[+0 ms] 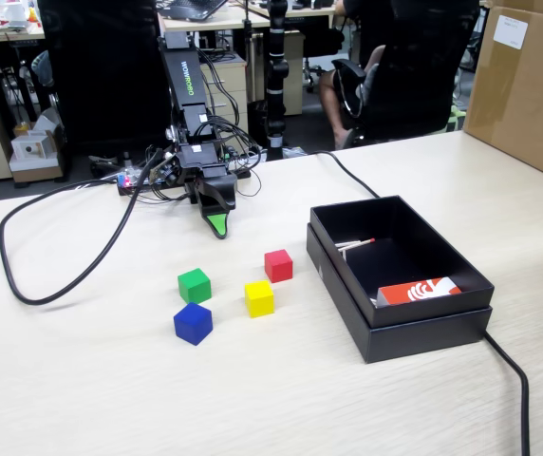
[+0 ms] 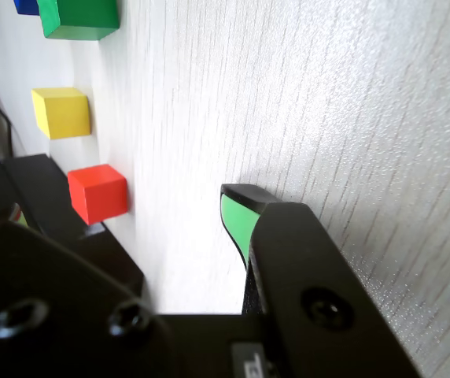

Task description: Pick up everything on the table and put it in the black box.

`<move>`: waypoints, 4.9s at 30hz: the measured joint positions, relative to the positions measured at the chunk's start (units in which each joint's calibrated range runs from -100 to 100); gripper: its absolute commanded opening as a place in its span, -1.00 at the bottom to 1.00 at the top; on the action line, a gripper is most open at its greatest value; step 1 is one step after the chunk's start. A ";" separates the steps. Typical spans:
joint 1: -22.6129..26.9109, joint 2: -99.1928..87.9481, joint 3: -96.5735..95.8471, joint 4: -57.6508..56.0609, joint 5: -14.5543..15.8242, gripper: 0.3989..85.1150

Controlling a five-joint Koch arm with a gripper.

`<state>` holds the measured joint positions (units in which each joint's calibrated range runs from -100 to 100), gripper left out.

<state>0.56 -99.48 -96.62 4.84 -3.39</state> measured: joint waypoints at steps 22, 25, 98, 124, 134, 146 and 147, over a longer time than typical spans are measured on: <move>0.00 0.00 0.00 0.00 -0.05 0.14; 0.00 0.00 0.00 0.00 -0.05 0.14; 6.20 62.78 77.96 -56.14 8.55 0.10; 6.11 91.91 92.47 -57.22 10.70 -0.92; 8.16 79.35 98.59 -60.55 11.38 -0.92; 14.99 83.11 112.73 -63.96 11.72 -0.92; 15.14 85.18 112.73 -64.03 11.82 -0.92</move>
<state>15.70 -14.30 16.11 -59.19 8.42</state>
